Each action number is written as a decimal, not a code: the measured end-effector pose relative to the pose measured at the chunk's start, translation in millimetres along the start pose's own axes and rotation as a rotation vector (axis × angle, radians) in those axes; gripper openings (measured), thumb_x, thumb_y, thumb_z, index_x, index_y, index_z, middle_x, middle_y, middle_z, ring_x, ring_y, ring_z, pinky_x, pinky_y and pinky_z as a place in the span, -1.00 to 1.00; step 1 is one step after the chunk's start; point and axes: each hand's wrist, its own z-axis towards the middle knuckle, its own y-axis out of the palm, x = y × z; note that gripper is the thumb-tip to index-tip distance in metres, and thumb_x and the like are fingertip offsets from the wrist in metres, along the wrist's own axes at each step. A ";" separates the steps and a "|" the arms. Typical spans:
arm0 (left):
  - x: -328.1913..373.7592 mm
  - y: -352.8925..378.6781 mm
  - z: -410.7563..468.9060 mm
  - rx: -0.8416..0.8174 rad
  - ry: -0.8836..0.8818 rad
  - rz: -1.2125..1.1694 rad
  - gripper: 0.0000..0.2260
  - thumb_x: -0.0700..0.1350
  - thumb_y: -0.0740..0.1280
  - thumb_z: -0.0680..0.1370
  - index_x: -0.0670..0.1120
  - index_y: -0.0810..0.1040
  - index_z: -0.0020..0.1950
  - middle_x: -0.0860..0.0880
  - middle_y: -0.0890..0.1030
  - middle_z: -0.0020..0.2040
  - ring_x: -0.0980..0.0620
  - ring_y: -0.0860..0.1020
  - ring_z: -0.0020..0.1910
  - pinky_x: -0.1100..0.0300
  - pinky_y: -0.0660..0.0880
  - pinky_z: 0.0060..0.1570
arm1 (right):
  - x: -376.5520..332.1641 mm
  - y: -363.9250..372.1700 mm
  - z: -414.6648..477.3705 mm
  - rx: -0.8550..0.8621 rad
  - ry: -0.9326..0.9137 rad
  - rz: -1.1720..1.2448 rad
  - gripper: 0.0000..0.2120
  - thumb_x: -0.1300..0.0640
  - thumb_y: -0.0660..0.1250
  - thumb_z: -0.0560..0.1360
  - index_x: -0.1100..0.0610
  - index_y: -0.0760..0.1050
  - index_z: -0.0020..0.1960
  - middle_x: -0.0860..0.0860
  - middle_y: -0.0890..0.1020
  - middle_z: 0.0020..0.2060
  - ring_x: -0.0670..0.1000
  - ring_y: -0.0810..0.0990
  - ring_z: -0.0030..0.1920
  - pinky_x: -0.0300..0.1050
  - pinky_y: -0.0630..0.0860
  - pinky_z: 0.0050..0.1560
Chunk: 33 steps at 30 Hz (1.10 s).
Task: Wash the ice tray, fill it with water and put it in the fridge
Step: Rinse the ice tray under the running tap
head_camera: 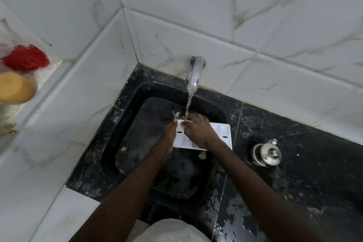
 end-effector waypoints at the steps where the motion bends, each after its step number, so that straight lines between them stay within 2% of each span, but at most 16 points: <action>1: -1.8 -1.4 -1.6 0.003 -0.008 -0.007 -0.61 -0.06 0.18 0.75 -0.35 0.54 0.39 -0.33 0.62 0.26 -0.18 0.60 0.07 -0.12 0.55 0.24 | -2.6 6.0 -1.1 -0.022 0.005 -0.010 -0.63 -0.02 0.16 0.70 -0.04 0.55 0.44 0.09 0.31 0.59 0.16 0.21 0.60 0.10 0.14 0.57; 5: -0.1 -10.1 -3.8 0.063 -0.035 0.024 -0.60 -0.01 0.19 0.75 -0.31 0.56 0.36 -0.28 0.64 0.15 -0.16 0.61 -0.03 -0.06 0.59 0.07 | -5.8 16.5 -6.8 -0.022 -0.111 -0.034 -0.62 -0.08 0.13 0.72 -0.08 0.56 0.44 0.11 0.28 0.61 0.17 0.18 0.61 0.13 0.04 0.57; 8: 5.6 -6.0 -7.5 0.092 -0.006 0.046 -0.62 -0.01 0.21 0.74 -0.29 0.59 0.33 -0.21 0.67 0.06 -0.07 0.62 -0.15 0.17 0.59 -0.20 | -3.8 10.9 -6.0 0.038 -0.018 -0.060 -0.60 -0.13 0.06 0.72 -0.15 0.51 0.46 0.10 0.21 0.63 0.15 0.10 0.65 0.23 -0.01 0.62; 9: 7.5 -2.4 -8.2 0.084 0.013 0.055 -0.63 -0.02 0.21 0.74 -0.28 0.59 0.32 -0.21 0.68 0.06 -0.09 0.64 -0.11 0.19 0.60 -0.19 | -7.0 10.3 -4.6 0.041 0.015 -0.043 -0.59 -0.15 0.04 0.73 -0.15 0.47 0.49 0.09 0.17 0.65 0.15 0.06 0.66 0.27 -0.03 0.63; 12: 13.0 0.3 -7.0 0.074 0.044 0.092 -0.62 -0.04 0.19 0.75 -0.31 0.60 0.33 -0.31 0.65 0.24 -0.27 0.65 0.17 -0.04 0.58 0.18 | -13.8 10.6 -1.0 0.001 -0.010 -0.007 -0.58 -0.16 0.06 0.73 -0.15 0.46 0.51 0.09 0.12 0.67 0.17 0.03 0.67 0.26 -0.04 0.63; 14: 14.2 -3.6 -6.0 0.087 0.043 0.105 -0.59 0.00 0.19 0.75 -0.31 0.59 0.32 -0.31 0.65 0.24 -0.24 0.64 0.15 -0.12 0.55 0.26 | -6.5 6.0 -2.9 0.009 -0.036 0.021 -0.62 -0.16 0.11 0.72 -0.16 0.58 0.40 0.09 0.18 0.65 0.17 0.07 0.65 0.26 -0.03 0.62; 16: 12.5 -1.5 -8.1 0.089 0.054 0.090 -0.59 -0.01 0.20 0.74 -0.33 0.59 0.33 -0.31 0.65 0.24 -0.24 0.63 0.16 -0.10 0.54 0.29 | 2.4 1.4 -4.3 0.070 -0.012 0.015 -0.65 -0.16 0.13 0.71 -0.18 0.64 0.31 0.05 0.22 0.63 0.14 0.12 0.64 0.27 -0.02 0.62; 18: 9.6 6.3 -9.7 0.064 0.065 0.062 -0.61 -0.07 0.20 0.75 -0.36 0.57 0.34 -0.31 0.65 0.22 -0.22 0.63 0.16 -0.06 0.53 0.29 | 1.4 0.0 -4.1 0.109 0.045 0.017 -0.63 -0.19 0.10 0.71 -0.19 0.61 0.33 0.05 0.19 0.64 0.15 0.11 0.64 0.29 -0.01 0.61; 21: 9.8 7.2 -8.3 0.073 0.049 0.081 -0.61 -0.05 0.18 0.75 -0.34 0.59 0.33 -0.31 0.65 0.22 -0.21 0.64 0.13 -0.04 0.57 0.24 | -7.7 6.4 -2.6 0.031 0.027 0.032 -0.58 -0.24 0.04 0.71 -0.21 0.54 0.41 0.11 0.14 0.66 0.18 0.05 0.65 0.30 -0.03 0.62; 22: 10.3 2.5 -7.2 0.081 0.043 0.100 -0.61 -0.03 0.18 0.75 -0.32 0.59 0.32 -0.31 0.65 0.22 -0.19 0.63 0.09 0.01 0.57 0.17 | -7.7 7.9 -3.8 -0.002 0.004 0.037 -0.59 -0.24 0.05 0.71 -0.22 0.55 0.40 0.12 0.15 0.65 0.18 0.05 0.65 0.29 -0.04 0.62; 24: 10.0 -7.4 -4.6 0.102 0.007 0.095 -0.60 -0.01 0.18 0.75 -0.31 0.58 0.33 -0.30 0.64 0.24 -0.16 0.60 0.04 -0.02 0.55 0.11 | -1.1 8.0 -8.9 -0.002 -0.009 0.082 -0.63 -0.20 0.11 0.71 -0.19 0.58 0.38 0.11 0.20 0.64 0.16 0.10 0.64 0.25 0.00 0.62; 27: 7.7 -17.2 -1.3 0.168 -0.134 -0.040 -0.62 -0.07 0.16 0.76 -0.32 0.52 0.41 -0.31 0.57 0.36 -0.22 0.59 0.18 -0.11 0.52 0.29 | 7.1 8.1 -15.0 0.135 0.069 0.156 -0.69 -0.08 0.22 0.69 -0.09 0.61 0.36 0.06 0.29 0.59 0.15 0.26 0.56 0.19 0.19 0.56; 29: 4.9 -21.4 -4.4 0.149 -0.258 -0.117 -0.60 -0.08 0.11 0.77 -0.32 0.44 0.48 -0.26 0.52 0.43 -0.25 0.54 0.36 -0.10 0.43 0.44 | 6.2 11.0 -16.3 0.135 0.127 0.168 -0.68 -0.07 0.21 0.69 -0.08 0.61 0.35 0.05 0.29 0.58 0.15 0.27 0.54 0.20 0.19 0.54; 30: 0.7 -24.2 -5.1 0.134 -0.293 -0.112 -0.59 -0.07 0.10 0.78 -0.31 0.42 0.50 -0.26 0.51 0.42 -0.23 0.53 0.36 -0.08 0.41 0.45 | 5.2 13.6 -16.5 0.096 0.133 0.158 -0.67 -0.09 0.19 0.70 -0.10 0.61 0.36 0.04 0.27 0.60 0.15 0.24 0.56 0.21 0.16 0.55; 32: -7.3 -27.8 -8.6 0.116 -0.295 -0.049 -0.59 -0.03 0.12 0.77 -0.30 0.43 0.48 -0.27 0.54 0.33 -0.22 0.56 0.22 -0.07 0.50 0.33 | 3.6 19.0 -17.2 0.000 0.132 0.107 -0.64 -0.15 0.15 0.71 -0.15 0.57 0.40 0.02 0.20 0.63 0.16 0.17 0.60 0.22 0.09 0.58; 33: -8.7 -26.7 -11.3 0.096 -0.266 -0.028 -0.61 -0.02 0.12 0.77 -0.29 0.48 0.42 -0.28 0.56 0.29 -0.23 0.59 0.13 -0.04 0.58 0.15 | 2.5 21.2 -17.5 -0.041 0.136 0.086 -0.63 -0.17 0.12 0.71 -0.18 0.55 0.42 0.01 0.17 0.65 0.17 0.13 0.62 0.21 0.05 0.59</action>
